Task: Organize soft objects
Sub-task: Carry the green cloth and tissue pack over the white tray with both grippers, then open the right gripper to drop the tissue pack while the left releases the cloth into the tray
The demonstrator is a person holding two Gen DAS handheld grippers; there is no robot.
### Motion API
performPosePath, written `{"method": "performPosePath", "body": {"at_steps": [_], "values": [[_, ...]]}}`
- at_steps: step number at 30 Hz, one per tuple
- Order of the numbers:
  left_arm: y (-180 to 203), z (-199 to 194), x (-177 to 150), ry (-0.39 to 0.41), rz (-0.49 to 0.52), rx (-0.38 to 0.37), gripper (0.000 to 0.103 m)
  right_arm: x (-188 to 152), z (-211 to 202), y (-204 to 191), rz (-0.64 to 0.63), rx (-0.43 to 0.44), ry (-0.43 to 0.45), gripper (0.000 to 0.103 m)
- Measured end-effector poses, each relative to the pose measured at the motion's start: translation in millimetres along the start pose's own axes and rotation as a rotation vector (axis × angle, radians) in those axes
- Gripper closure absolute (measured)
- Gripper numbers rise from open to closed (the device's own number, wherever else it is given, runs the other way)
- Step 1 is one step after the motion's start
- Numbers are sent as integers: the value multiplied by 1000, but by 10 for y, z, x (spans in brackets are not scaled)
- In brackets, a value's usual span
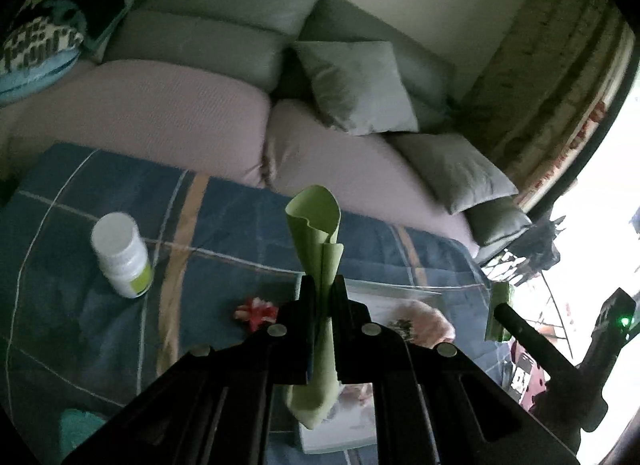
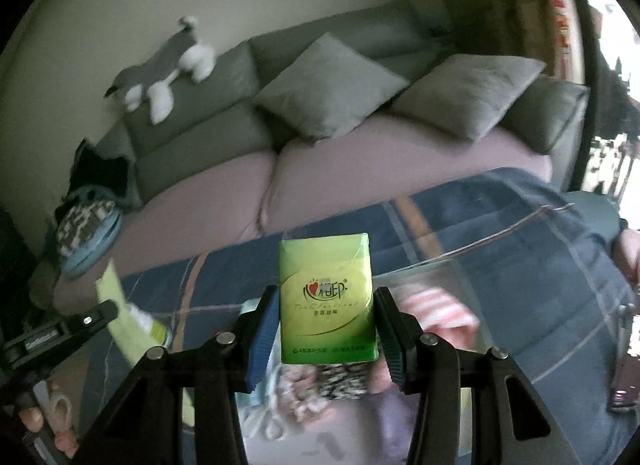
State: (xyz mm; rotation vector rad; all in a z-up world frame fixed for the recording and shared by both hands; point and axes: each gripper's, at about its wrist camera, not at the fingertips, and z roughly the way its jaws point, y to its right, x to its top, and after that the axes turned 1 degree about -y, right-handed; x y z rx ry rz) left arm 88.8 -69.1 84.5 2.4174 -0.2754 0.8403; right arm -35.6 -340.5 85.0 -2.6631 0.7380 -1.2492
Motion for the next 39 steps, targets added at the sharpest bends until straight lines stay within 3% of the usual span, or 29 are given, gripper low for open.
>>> {"method": "performPosePath", "body": {"at_steps": [6, 16, 22, 33, 39], "values": [[363, 167, -67, -51, 80, -44, 96, 18, -99, 276, 40, -65, 3, 53], [742, 801, -394, -258, 164, -74, 96, -195, 224, 465, 51, -85, -139, 53], [758, 1190, -616, -372, 171, -39, 96, -411, 580, 497, 37, -94, -283, 53], [655, 1601, -878, -484, 175, 58, 96, -582, 855, 520, 32, -92, -391, 53], [657, 1563, -872, -480, 176, 68, 92, -593, 904, 520, 27, -97, -405, 52]]}}
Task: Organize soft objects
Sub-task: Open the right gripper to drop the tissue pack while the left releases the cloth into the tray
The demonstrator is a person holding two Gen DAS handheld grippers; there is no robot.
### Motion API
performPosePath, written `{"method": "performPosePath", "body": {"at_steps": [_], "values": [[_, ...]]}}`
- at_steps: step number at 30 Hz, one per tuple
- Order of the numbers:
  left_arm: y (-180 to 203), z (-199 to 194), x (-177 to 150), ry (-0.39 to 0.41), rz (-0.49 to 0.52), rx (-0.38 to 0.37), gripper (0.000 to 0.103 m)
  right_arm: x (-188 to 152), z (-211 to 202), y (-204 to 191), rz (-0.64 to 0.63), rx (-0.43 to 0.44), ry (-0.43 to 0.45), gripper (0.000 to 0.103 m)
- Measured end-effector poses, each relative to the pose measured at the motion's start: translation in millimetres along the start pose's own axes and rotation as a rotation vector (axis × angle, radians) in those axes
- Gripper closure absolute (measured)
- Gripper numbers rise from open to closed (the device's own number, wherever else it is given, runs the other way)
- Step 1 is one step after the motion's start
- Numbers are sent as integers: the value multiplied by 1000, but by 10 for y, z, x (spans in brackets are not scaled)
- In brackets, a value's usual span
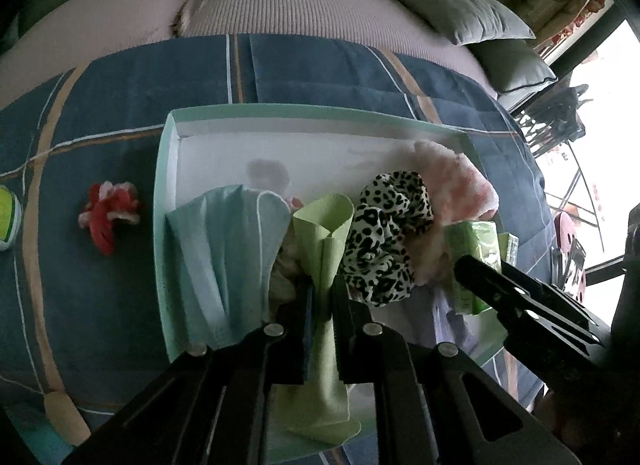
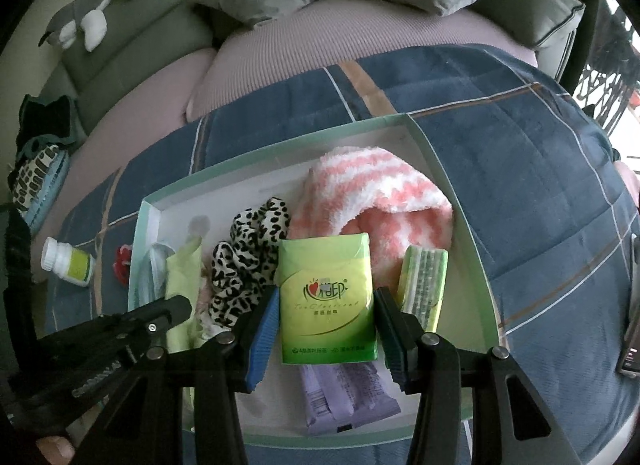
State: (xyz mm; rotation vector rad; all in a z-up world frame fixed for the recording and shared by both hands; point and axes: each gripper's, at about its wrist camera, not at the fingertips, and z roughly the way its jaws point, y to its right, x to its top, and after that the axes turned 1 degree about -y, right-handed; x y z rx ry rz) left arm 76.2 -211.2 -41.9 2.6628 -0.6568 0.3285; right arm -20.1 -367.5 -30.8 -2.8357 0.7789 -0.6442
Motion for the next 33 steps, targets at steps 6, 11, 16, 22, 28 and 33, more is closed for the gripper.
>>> {"method": "performPosePath", "body": {"at_steps": [6, 11, 16, 22, 28, 33], "values": [[46, -128, 6, 28, 10, 15, 55, 13, -29, -30, -12, -10, 8, 52], [34, -229, 19, 55, 13, 38, 40, 14, -60, -46, -17, -21, 14, 50], [-8, -305, 30, 80, -2, 56, 34, 24, -153, -72, -28, -31, 41, 44], [-117, -414, 51, 120, -28, 86, 25, 33, -263, -184, -53, -23, 73, 42], [-348, -458, 52, 148, -86, 125, 15, 20, -251, -343, -97, -12, 73, 40], [-571, -470, 24, 160, -139, 166, 9, 17, -214, -419, -114, -15, 72, 29]]}}
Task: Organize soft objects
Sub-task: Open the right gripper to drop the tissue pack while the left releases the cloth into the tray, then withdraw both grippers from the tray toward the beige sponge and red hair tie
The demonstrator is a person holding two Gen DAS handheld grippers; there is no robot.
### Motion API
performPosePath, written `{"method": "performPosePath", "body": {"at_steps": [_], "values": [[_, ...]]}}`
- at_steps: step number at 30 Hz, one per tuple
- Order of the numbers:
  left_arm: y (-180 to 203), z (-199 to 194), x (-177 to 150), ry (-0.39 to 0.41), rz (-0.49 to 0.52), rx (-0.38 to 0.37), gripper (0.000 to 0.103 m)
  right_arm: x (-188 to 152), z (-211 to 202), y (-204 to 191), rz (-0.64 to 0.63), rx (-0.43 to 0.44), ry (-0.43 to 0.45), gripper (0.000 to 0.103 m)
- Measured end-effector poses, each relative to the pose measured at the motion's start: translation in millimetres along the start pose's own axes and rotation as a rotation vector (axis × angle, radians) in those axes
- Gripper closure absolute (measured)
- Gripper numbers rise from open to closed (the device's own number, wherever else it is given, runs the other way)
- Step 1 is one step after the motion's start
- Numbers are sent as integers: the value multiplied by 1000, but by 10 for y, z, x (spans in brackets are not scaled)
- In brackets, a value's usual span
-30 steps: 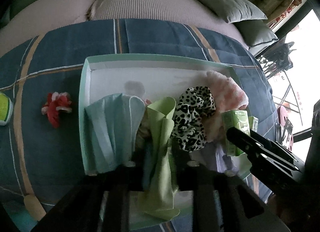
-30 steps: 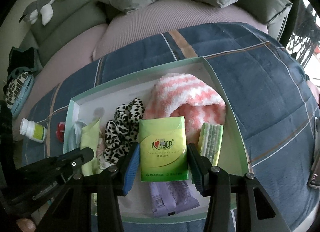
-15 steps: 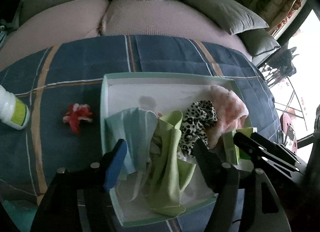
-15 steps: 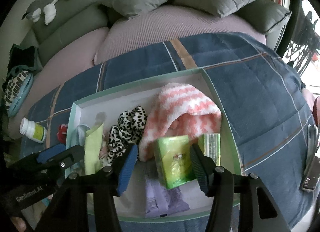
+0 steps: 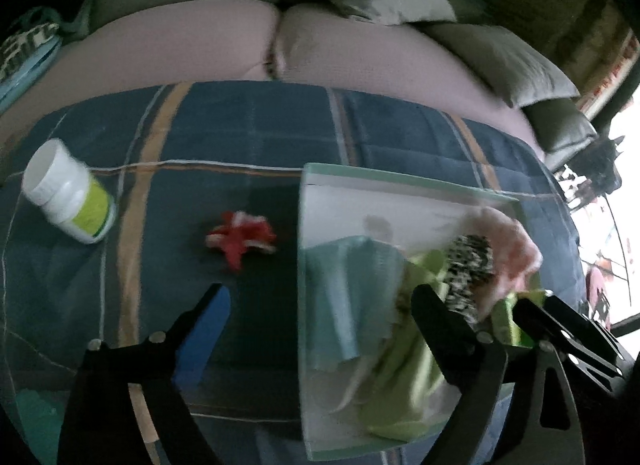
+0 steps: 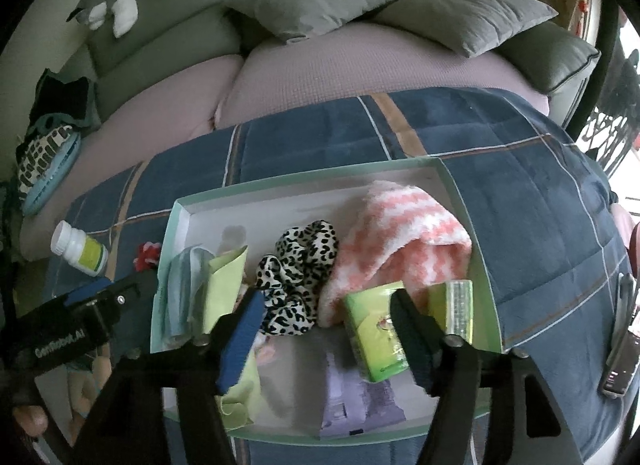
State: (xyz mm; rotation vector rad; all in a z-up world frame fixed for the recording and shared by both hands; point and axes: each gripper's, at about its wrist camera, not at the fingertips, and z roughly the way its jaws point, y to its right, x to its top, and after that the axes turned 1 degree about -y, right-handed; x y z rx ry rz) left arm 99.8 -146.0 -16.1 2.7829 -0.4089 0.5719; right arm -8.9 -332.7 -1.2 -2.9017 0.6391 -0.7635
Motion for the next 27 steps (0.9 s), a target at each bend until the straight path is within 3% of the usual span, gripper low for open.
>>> {"method": "performPosePath", "body": {"at_steps": [8, 14, 18, 27], "values": [[-370, -75, -13, 60, -98, 37, 1, 2, 24, -161, -38, 18, 8, 18], [-524, -148, -15, 102, -132, 78, 0, -9, 25, -283, -65, 32, 16, 5], [-616, -197, -26, 122, -158, 64, 0, -12, 23, -342, -73, 42, 25, 0], [-927, -381, -114, 175, -242, 89, 0, -31, 37, -460, -85, 70, 27, 0]]}}
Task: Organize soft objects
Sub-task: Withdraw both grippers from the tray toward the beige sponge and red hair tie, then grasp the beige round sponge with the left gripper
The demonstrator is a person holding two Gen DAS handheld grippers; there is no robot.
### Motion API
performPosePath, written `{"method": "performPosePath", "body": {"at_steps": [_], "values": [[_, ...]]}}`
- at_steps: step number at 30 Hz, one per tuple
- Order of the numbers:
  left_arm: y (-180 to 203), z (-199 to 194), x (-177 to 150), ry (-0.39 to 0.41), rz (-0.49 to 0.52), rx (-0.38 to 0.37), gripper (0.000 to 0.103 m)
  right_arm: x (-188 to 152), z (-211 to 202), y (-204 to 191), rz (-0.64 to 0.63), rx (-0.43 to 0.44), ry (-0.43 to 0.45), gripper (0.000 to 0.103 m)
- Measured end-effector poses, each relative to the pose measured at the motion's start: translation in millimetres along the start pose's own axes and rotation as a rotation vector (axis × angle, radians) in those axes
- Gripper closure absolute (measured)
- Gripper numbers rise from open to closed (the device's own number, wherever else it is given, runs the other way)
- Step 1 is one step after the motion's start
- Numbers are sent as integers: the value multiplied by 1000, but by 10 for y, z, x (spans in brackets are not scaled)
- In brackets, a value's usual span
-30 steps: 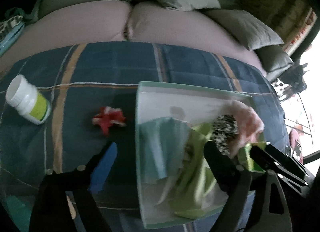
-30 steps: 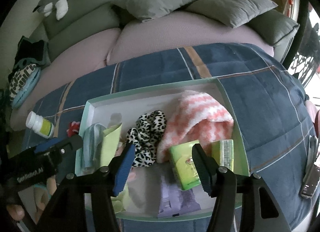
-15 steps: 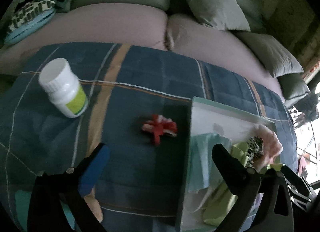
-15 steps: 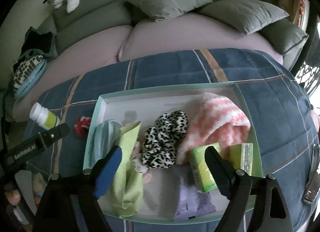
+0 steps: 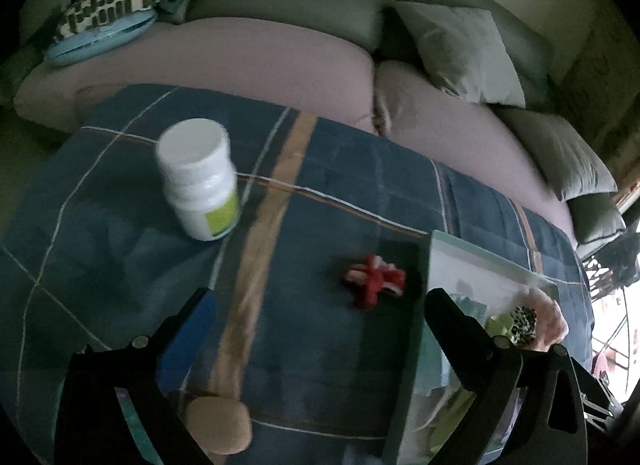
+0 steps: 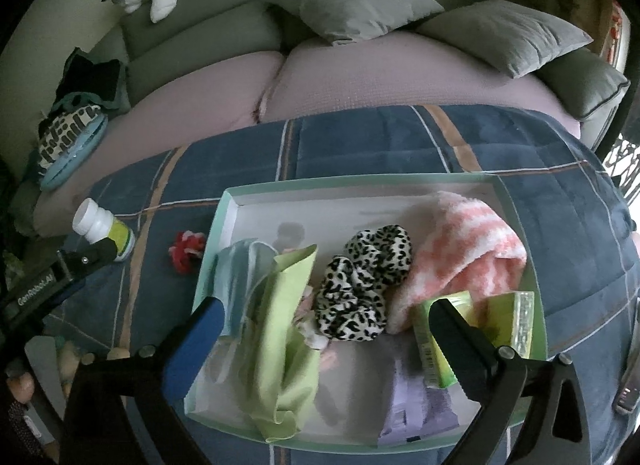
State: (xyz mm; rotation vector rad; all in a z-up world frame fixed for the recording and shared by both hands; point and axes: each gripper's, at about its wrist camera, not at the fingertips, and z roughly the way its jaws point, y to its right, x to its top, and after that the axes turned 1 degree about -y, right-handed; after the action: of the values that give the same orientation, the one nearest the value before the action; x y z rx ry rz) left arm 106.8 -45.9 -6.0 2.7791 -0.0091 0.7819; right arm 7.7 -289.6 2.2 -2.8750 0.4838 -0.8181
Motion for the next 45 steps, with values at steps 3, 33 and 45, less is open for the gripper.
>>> {"method": "performPosePath", "body": {"at_steps": [3, 33, 45], "values": [[-68, -38, -5, -5, 7, 15, 0, -3, 9, -80, -17, 14, 2, 0], [-71, 292, -182, -509, 359, 115, 1, -7, 185, -462, -109, 130, -52, 0], [-20, 786, -478, -799, 551, 164, 23, 11, 294, -432, -84, 123, -85, 0]]}}
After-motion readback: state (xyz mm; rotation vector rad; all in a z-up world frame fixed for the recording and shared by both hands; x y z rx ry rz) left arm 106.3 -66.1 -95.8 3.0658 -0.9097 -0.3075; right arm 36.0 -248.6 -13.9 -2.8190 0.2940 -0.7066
